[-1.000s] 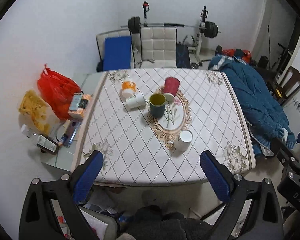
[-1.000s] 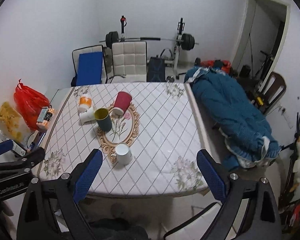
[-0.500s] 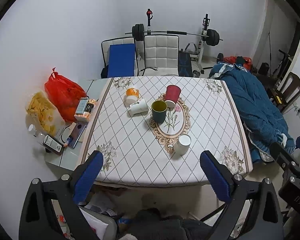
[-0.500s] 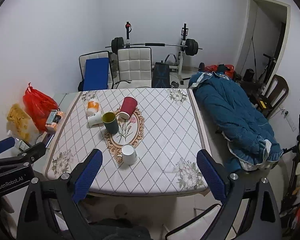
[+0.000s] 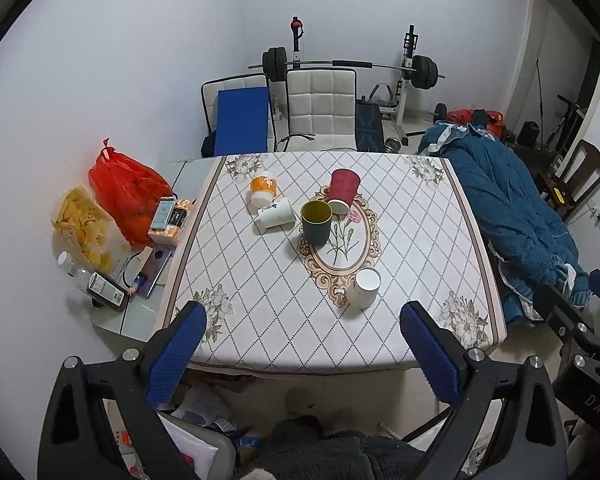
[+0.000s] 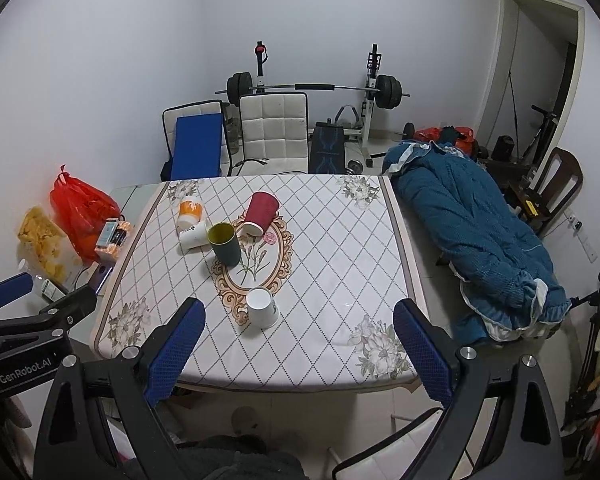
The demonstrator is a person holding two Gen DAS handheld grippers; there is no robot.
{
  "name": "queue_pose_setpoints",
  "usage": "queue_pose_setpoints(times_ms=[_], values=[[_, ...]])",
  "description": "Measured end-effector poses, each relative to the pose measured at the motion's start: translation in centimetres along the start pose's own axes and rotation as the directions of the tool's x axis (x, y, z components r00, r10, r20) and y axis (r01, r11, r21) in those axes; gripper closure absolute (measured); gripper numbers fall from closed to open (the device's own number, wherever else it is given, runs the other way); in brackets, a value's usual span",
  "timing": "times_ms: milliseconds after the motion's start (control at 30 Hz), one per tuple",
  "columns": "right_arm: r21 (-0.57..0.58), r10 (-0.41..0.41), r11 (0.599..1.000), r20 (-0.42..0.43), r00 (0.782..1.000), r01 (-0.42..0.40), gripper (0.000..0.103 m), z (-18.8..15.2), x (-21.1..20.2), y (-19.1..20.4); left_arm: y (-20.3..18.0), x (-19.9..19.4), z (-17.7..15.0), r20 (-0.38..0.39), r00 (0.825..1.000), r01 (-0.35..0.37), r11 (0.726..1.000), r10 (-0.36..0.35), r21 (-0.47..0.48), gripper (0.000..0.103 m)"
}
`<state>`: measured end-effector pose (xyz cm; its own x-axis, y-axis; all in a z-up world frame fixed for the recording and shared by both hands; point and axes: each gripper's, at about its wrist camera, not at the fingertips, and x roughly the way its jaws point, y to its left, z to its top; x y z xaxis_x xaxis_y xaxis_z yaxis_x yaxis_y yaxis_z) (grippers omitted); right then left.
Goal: Flip cup upside down
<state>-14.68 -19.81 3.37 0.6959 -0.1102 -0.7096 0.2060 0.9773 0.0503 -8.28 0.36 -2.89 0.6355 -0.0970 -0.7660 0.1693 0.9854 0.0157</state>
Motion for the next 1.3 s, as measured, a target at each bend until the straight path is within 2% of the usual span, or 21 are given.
queue_pose_setpoints(times_ms=[1300], values=[[-0.017, 0.036, 0.999, -0.007, 0.999, -0.036, 0.006, -0.2, 0.7, 1.4, 1.1, -0.9, -0.5, 0.013, 1.0, -0.004, 1.0, 0.004, -0.026, 0.004]])
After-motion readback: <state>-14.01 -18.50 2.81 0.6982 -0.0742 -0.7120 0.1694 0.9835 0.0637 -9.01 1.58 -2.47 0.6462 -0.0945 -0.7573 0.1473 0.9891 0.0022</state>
